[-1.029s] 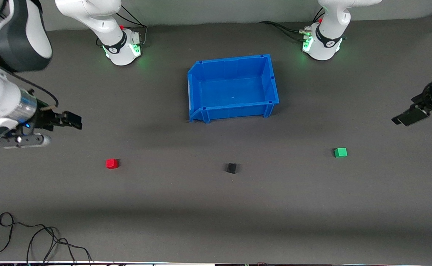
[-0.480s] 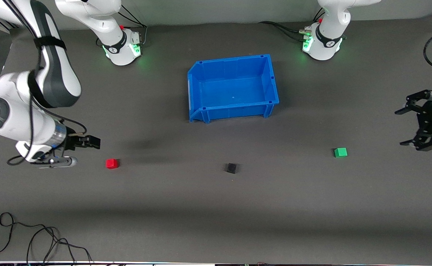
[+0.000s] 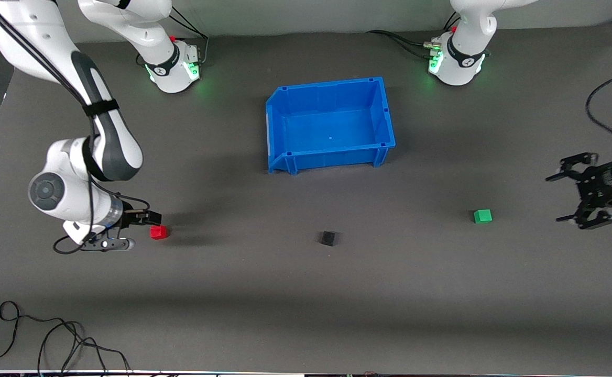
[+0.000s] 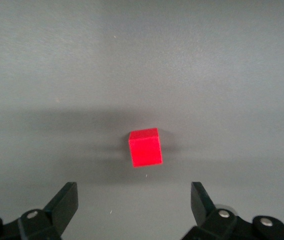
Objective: Attach green and red cubes to black cube
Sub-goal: 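Lower and close the right gripper on the red cube while the left grasps green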
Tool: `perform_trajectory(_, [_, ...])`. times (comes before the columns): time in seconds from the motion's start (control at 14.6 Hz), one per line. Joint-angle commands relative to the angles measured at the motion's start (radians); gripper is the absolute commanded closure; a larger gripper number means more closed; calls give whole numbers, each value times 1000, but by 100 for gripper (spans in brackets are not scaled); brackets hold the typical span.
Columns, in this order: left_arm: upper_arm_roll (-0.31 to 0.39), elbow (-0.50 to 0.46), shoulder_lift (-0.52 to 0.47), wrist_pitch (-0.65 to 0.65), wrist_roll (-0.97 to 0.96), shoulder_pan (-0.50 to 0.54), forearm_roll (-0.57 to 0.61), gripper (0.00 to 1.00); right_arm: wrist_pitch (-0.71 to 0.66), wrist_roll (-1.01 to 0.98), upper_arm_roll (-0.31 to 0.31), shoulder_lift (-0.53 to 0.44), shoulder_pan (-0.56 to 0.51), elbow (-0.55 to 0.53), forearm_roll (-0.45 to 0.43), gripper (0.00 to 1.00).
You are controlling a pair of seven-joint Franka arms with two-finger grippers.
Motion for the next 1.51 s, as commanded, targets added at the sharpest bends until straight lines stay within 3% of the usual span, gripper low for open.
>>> perform_trajectory(0.0, [-7,-181,-29,185,55,6,-45,0,60,-20,-4,49,1,-1,-11,0])
perform_trajectory(0.34, [-6,-375,10,420,271,7,-209,0,152,-29,-4,122,-3,-1,-13,1])
perform_trajectory(0.69, [-10,-401,125,532,355,-3,-254,0,197,-32,-4,155,-13,0,-13,11])
perform_trajectory(1.1, [-10,-419,213,594,579,1,-456,0,212,-32,-4,171,-14,-1,-13,31])
perform_trajectory(1.44, [-12,-418,258,644,590,-13,-478,0,232,-32,-4,179,-17,-6,-13,39])
